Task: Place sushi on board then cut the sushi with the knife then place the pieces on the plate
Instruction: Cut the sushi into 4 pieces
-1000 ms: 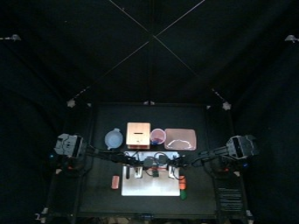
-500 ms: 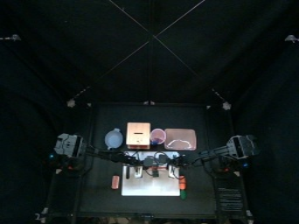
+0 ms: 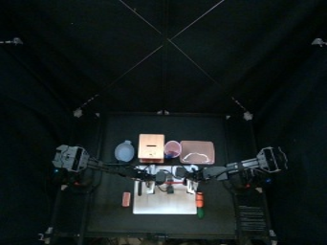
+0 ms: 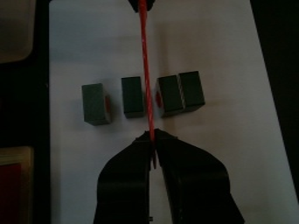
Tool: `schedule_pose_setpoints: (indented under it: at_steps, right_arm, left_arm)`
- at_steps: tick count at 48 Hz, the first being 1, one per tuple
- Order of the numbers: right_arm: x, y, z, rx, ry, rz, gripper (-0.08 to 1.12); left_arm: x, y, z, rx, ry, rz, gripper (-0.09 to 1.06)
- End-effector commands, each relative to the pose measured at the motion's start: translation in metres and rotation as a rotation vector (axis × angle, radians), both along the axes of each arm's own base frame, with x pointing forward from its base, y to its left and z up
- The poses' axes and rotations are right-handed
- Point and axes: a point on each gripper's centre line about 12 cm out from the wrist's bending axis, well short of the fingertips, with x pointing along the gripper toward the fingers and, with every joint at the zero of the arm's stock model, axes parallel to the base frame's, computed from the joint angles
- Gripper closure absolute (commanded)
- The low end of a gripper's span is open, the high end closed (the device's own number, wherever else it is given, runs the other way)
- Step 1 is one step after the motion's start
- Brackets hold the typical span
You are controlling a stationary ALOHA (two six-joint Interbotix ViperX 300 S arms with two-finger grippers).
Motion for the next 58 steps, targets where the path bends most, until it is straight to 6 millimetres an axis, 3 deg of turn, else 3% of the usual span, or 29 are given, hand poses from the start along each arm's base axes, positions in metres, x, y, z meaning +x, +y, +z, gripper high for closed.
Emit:
schedule_pose_setpoints:
  at_steps: [1, 26, 44, 58]
  right_arm:
    - [0.004, 0.004, 0.02, 0.012, -0.07, 0.005, 0.67]
    - [0.002, 0.021, 0.015, 0.049, -0.05, 0.026, 0.67]
    - [0.003, 0.021, 0.004, 0.043, -0.017, 0.028, 0.67]
    - [0.004, 0.019, 0.003, 0.041, -0.012, 0.022, 0.67]
  left_arm:
    - [0.003, -0.013, 0.027, -0.006, -0.073, -0.032, 0.49]
    - [-0.001, -0.04, 0.022, -0.036, -0.058, -0.076, 0.49]
    - [0.002, -0.043, 0.008, -0.046, -0.031, -0.067, 0.49]
    - [0.002, -0.043, 0.008, -0.046, -0.031, -0.067, 0.49]
